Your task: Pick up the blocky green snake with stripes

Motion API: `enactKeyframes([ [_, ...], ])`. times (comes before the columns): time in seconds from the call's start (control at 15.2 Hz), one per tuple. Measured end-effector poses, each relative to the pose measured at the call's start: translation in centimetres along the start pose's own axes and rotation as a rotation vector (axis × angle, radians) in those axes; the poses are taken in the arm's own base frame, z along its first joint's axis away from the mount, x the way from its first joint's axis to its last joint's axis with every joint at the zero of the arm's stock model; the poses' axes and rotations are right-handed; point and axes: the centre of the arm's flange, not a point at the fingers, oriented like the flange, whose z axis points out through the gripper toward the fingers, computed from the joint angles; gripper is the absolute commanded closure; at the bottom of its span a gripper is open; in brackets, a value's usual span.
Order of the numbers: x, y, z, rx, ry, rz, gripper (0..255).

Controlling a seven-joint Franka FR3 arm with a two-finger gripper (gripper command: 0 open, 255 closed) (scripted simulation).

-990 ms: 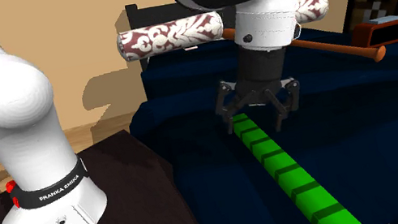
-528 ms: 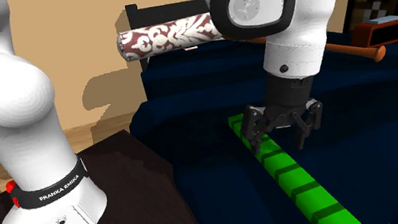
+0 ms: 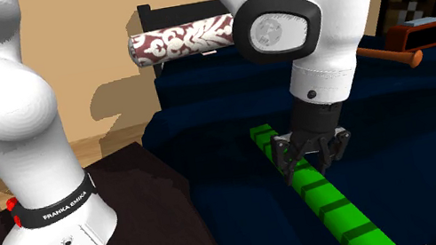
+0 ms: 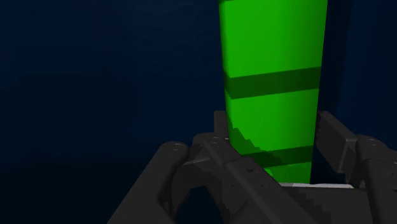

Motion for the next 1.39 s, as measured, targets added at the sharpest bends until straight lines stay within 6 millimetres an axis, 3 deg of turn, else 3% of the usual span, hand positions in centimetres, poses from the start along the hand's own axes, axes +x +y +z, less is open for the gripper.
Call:
enactKeyframes([
  [0.59,0.0,-0.1,-0.2,0.000,0.000,0.000,255],
  [1.39,-0.2,-0.8,-6.2,0.000,0.001,0.000,255],
])
